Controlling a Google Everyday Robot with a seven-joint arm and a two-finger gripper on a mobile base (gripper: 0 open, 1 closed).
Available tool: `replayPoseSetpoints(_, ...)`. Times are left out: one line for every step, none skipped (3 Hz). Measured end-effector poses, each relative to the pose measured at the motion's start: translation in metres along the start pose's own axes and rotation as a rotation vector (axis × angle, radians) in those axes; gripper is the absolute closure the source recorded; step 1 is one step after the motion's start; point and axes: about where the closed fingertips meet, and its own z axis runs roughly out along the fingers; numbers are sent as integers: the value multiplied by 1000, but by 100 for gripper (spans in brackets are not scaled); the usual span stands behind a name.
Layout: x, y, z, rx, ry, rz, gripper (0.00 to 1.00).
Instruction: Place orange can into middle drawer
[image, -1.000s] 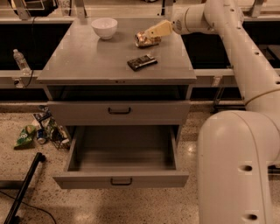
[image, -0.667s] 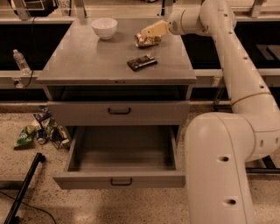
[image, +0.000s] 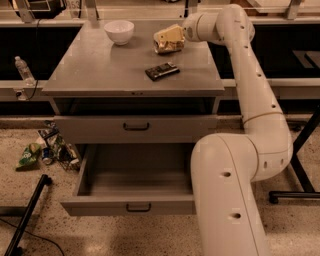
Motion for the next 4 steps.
replayPoseSetpoints(12,-14,13,74,31,28,0)
replayPoseSetpoints(28,-21,23,115,70,76,0)
replayPoseSetpoints(36,-15,33,113,87,99,0)
replayPoseSetpoints(42,-10,40,110,111,111,0)
